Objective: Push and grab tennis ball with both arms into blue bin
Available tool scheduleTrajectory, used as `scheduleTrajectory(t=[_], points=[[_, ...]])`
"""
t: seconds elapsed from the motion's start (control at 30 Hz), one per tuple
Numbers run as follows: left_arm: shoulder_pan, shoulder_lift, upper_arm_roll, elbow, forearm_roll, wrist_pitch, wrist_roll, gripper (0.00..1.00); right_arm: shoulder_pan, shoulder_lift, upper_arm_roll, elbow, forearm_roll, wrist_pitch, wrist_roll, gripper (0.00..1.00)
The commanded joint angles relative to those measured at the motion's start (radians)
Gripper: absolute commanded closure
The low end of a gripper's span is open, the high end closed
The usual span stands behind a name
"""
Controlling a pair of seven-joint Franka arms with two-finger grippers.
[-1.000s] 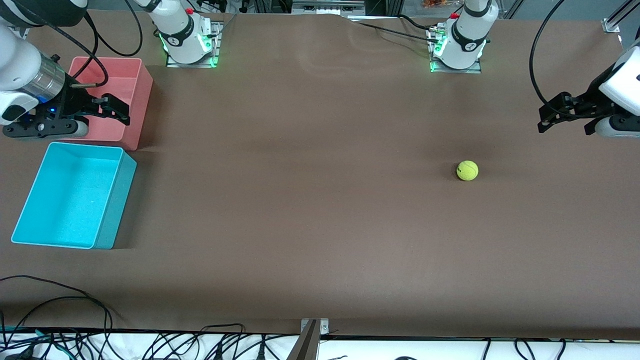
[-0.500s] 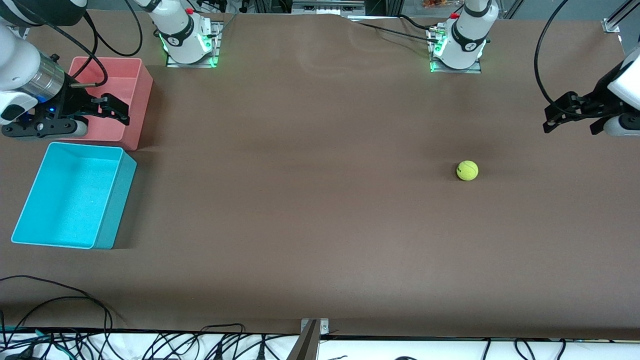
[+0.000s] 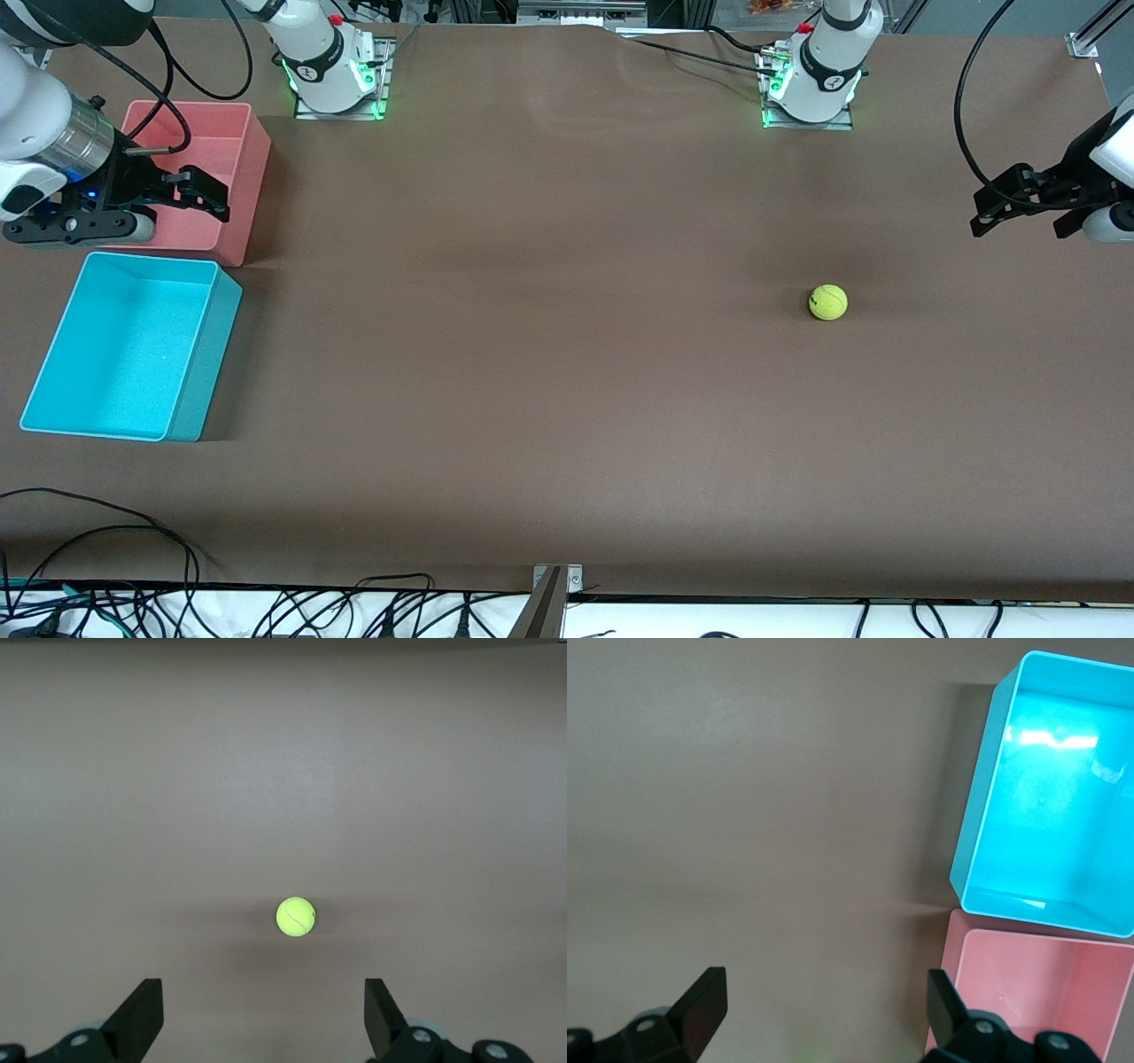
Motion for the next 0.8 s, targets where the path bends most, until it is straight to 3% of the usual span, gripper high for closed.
scheduleTrajectory(t=[0.0, 0.77], points=[[0.007, 0.011, -0.007, 0.031, 0.001, -0.020, -0.003, 0.00, 0.004, 0.008, -0.003, 0.025, -0.011, -0.014, -0.004, 0.00], [0.009, 0.010, -0.007, 0.034, 0.001, -0.020, -0.003, 0.00, 0.004, 0.008, -0.003, 0.025, -0.003, -0.012, 0.001, 0.00]])
